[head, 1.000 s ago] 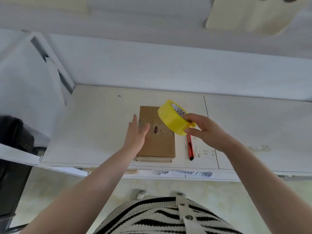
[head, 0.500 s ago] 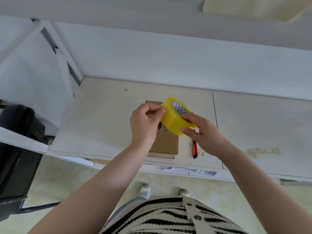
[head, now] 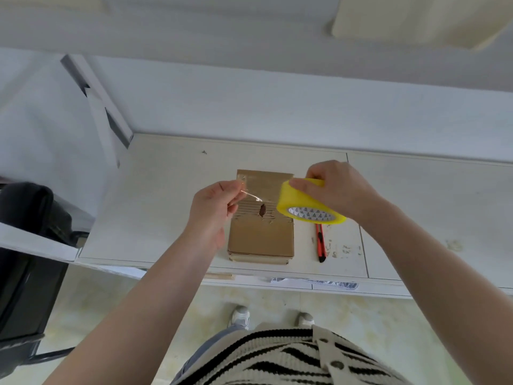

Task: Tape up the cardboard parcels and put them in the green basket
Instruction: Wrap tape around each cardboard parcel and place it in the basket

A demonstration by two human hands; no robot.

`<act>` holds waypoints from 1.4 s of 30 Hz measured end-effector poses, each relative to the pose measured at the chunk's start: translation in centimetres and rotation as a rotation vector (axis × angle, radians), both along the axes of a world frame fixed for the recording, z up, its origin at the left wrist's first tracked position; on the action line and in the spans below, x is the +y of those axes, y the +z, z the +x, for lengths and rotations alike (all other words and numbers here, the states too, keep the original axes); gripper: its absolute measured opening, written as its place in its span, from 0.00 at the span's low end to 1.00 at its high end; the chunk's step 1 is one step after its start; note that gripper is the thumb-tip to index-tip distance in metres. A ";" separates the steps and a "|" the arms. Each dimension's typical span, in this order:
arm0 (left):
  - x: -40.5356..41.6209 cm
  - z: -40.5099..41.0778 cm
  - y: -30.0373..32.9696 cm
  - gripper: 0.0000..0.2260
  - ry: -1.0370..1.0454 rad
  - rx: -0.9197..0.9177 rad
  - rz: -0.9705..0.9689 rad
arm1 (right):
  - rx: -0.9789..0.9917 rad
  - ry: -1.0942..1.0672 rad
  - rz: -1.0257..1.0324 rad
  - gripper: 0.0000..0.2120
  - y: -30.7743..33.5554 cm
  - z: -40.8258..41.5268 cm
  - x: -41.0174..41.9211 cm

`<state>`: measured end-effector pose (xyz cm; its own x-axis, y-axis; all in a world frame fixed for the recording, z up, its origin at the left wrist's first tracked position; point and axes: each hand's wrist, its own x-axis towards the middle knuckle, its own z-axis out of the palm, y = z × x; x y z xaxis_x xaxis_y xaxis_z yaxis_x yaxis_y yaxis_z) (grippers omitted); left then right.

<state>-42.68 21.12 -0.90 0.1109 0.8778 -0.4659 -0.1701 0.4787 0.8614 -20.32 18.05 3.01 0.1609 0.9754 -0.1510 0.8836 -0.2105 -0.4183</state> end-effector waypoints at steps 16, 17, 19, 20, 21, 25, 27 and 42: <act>1.8 -1.3 -8.5 0.07 0.183 0.153 -0.235 | -0.154 -0.022 -0.195 0.27 -2.6 -2.2 3.5; 1.9 -1.3 -8.7 0.08 0.176 0.158 -0.241 | -0.152 -0.024 -0.196 0.27 -2.7 -2.1 3.6; 2.2 -1.1 -9.2 0.08 0.165 0.169 -0.254 | -0.148 -0.025 -0.204 0.27 -2.8 -2.1 3.7; 2.3 -1.0 -9.3 0.08 0.161 0.168 -0.267 | -0.147 -0.026 -0.205 0.27 -2.9 -2.2 3.7; 2.4 -0.9 -9.5 0.08 0.156 0.165 -0.289 | -0.145 -0.027 -0.204 0.27 -2.9 -2.3 3.8; 2.8 -0.3 -9.9 0.04 0.113 0.151 -0.359 | -0.136 -0.025 -0.201 0.27 -3.1 -2.2 3.8; 2.8 0.0 -10.2 0.03 0.089 0.179 -0.303 | -0.139 -0.028 -0.198 0.27 -3.2 -2.2 3.8; 2.4 -0.7 -10.0 0.17 -0.407 1.141 0.544 | -0.143 -0.015 -0.214 0.29 -3.2 -2.3 3.8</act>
